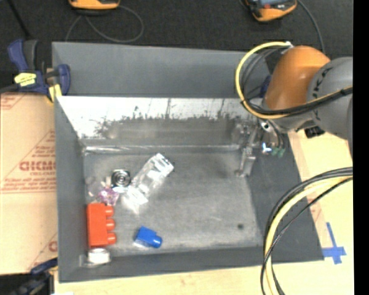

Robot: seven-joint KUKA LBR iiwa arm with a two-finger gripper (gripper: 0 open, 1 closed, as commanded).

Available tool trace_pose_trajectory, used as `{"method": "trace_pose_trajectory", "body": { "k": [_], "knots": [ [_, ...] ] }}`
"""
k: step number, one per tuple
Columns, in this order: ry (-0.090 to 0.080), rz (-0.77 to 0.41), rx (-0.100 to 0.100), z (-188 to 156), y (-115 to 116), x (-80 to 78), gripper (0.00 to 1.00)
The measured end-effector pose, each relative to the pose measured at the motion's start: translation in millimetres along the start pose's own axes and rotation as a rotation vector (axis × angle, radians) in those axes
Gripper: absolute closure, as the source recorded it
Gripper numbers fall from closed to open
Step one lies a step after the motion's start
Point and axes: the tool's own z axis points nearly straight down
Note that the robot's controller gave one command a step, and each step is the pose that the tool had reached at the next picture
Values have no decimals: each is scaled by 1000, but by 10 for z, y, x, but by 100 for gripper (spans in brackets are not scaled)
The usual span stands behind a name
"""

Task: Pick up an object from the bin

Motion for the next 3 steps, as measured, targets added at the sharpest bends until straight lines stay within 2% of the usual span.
{"method": "trace_pose_trajectory", "body": {
  "k": [1, 2, 3],
  "knots": [
    [1, 75, -6, -83, 172, 14, 0],
    [10, 284, -6, 333, 767, 175, 0],
    [17, 428, -2, 332, 138, 43, 0]
  ]
}}
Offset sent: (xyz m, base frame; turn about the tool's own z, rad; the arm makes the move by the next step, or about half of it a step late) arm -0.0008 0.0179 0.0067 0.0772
